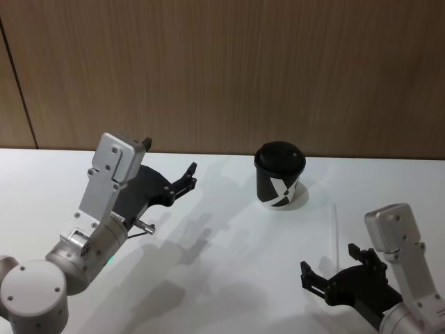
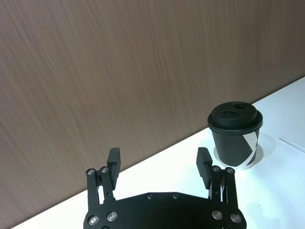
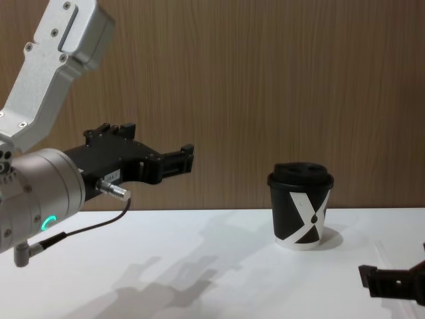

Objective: Pick up the straw with one hand, pass it to the other hand, and insert it into the cup.

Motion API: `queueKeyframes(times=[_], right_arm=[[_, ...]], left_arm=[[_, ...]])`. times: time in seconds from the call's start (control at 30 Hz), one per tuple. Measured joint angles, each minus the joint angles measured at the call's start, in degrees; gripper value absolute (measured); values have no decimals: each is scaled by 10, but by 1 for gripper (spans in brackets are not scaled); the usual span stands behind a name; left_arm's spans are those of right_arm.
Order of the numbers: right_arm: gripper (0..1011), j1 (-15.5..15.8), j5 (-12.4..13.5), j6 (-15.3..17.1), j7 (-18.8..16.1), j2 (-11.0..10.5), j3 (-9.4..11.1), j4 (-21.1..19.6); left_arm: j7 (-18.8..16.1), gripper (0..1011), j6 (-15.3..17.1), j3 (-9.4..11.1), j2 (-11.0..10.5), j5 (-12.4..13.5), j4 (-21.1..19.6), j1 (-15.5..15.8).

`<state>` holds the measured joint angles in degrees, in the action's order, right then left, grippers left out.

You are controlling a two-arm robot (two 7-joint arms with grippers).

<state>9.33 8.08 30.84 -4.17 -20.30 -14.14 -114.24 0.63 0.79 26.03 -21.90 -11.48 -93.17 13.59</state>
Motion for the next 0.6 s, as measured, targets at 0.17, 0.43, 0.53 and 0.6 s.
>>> queueKeyframes(times=[0.17,0.43,0.53,0.6], right_arm=[[1001,-3,-6,15,10,11,-1,8],[1001,-6,-17,27,23,22,-4,21],[1001,-7,-21,31,28,25,-4,26],[1001,-8,-23,33,31,28,-3,28]], left_arm=[[0,1000,0,0,0,0,0,0],[0,1000,0,0,0,0,0,0],[0,1000,0,0,0,0,0,0],[0,1000,0,0,0,0,0,0]])
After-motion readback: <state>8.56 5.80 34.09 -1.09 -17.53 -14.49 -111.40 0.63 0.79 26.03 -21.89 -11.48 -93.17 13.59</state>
